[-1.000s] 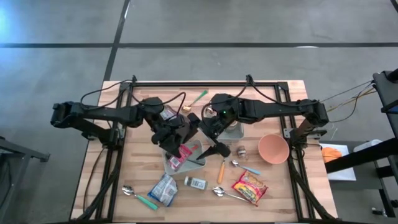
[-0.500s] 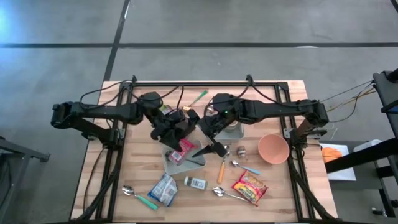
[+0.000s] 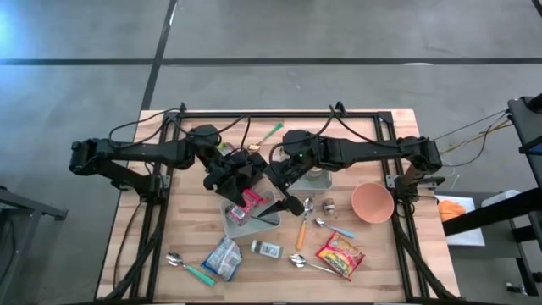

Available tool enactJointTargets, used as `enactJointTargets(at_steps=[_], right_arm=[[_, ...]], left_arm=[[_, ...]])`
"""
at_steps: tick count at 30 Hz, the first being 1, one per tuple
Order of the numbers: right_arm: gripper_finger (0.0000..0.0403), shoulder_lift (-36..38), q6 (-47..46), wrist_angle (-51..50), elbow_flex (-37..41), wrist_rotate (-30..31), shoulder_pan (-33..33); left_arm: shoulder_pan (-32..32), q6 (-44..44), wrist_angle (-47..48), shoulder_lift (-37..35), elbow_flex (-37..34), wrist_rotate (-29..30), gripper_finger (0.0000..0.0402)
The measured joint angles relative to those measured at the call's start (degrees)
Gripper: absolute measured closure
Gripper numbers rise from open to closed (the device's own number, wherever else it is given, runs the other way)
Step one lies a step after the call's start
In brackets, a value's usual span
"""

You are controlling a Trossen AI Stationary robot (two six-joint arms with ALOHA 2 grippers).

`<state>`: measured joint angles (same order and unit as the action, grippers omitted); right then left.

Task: Pick & Place Food Item
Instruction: Put the red seasoning can into the top gray bin

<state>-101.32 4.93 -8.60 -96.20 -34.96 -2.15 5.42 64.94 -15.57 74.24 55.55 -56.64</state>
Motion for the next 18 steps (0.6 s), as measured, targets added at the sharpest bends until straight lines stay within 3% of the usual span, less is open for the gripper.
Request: enactJointTargets(at_steps=[5,14,18], right_arm=[[0.0051,0.0,0.7,0.0,0.0,0.3,-0.1],[0.0192,-0.9,0.5,1.6,-0.2,0.8,-0.2],[0.0193,-1.1,0.5,1.5,-0.2,0.6,-0.6]], left_arm=[[0.0,0.0,0.0,0.0,0.0,-0.4,0.0124],[0.0,0.7,-1.7,0.1,0.0,-0.8,0.0124],[0.1,1.9,-1.8,0.1,0.0,-0.6,0.0124]])
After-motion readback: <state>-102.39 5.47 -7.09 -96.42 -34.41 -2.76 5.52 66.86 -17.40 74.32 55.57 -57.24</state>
